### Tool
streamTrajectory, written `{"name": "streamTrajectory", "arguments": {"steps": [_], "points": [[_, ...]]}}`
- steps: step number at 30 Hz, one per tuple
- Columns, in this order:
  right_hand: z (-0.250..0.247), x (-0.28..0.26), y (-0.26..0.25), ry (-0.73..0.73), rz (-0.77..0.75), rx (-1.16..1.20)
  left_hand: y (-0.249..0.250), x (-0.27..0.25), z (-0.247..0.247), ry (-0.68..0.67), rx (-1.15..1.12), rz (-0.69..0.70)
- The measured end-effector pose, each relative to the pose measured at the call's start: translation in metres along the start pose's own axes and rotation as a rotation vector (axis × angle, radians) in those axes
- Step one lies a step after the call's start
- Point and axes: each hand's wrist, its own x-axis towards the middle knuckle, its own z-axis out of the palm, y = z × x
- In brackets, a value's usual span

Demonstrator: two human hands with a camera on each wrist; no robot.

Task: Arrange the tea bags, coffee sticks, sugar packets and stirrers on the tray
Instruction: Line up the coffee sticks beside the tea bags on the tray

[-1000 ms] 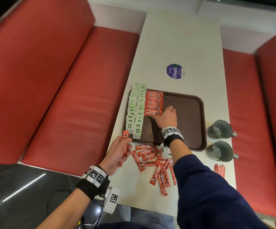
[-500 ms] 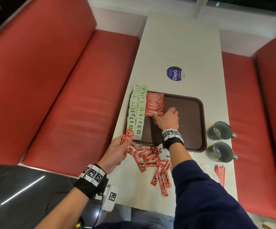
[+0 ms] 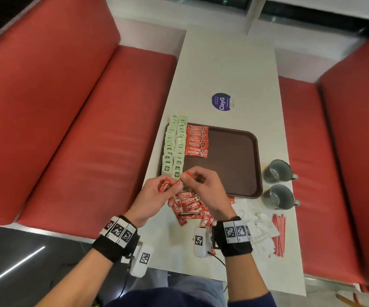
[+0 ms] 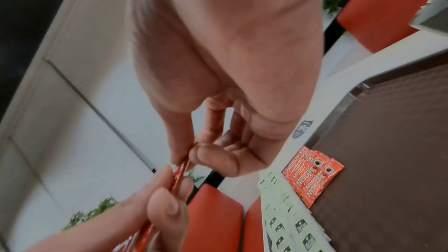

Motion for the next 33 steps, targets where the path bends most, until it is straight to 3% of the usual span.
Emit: {"name": "streamTrajectory", "arguments": {"steps": [3, 11, 16, 19, 24, 28, 31, 33], "points": [[-0.008, -0.009, 0.004, 0.059, -0.003, 0.097, 0.002, -0.003, -0.007, 0.051, 0.053, 0.053], [-0.022, -0.020, 0.016, 0.042, 0.034, 0.054, -0.003, 0.004, -0.010, 0.227, 0.040, 0.070], [-0.031, -0.015, 0.022, 0.036, 0.071, -0.007, -0.009, 0.010, -0.005, 0.229, -0.021, 0.085], [-0.039, -0.005, 0.024, 0.027, 0.091, -0.079, -0.014, 0.014, -0.002, 0.226, -0.043, 0.025], [-0.065, 0.037, 0.044, 0.213, 0.080, -0.270, -0.023, 0.019, -0.003, 0.271, -0.103, -0.136], [-0.084, 0.083, 0.069, 0.374, 0.098, -0.407, -0.029, 0.015, -0.011, 0.245, -0.053, -0.178], [-0.086, 0.112, 0.076, 0.364, 0.120, -0.455, -0.038, 0.015, -0.017, 0.215, 0.010, -0.180], [-0.083, 0.128, 0.080, 0.333, 0.141, -0.489, -0.043, 0.019, -0.019, 0.180, 0.169, -0.156]]}}
